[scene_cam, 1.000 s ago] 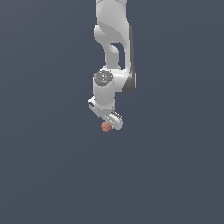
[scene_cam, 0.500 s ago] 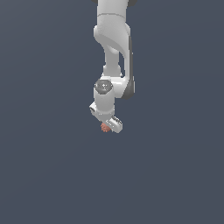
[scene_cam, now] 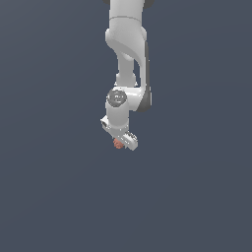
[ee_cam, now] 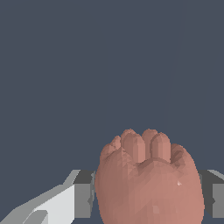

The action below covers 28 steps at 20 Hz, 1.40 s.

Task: Pick up the object and move it to a goal position.

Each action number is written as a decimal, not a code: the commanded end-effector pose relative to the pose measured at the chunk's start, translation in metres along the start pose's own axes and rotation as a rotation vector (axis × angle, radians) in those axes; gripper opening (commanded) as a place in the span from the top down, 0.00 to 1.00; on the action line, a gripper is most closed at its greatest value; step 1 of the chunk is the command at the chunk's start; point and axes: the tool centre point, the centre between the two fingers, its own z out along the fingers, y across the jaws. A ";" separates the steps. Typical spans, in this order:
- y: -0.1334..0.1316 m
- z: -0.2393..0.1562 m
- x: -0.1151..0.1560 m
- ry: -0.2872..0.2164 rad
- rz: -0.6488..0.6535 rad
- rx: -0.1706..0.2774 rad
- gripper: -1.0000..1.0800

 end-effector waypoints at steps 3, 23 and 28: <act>0.000 0.000 0.000 0.000 0.000 0.000 1.00; -0.069 -0.062 0.025 0.000 0.001 -0.002 1.00; -0.083 -0.075 0.031 0.000 0.001 -0.002 1.00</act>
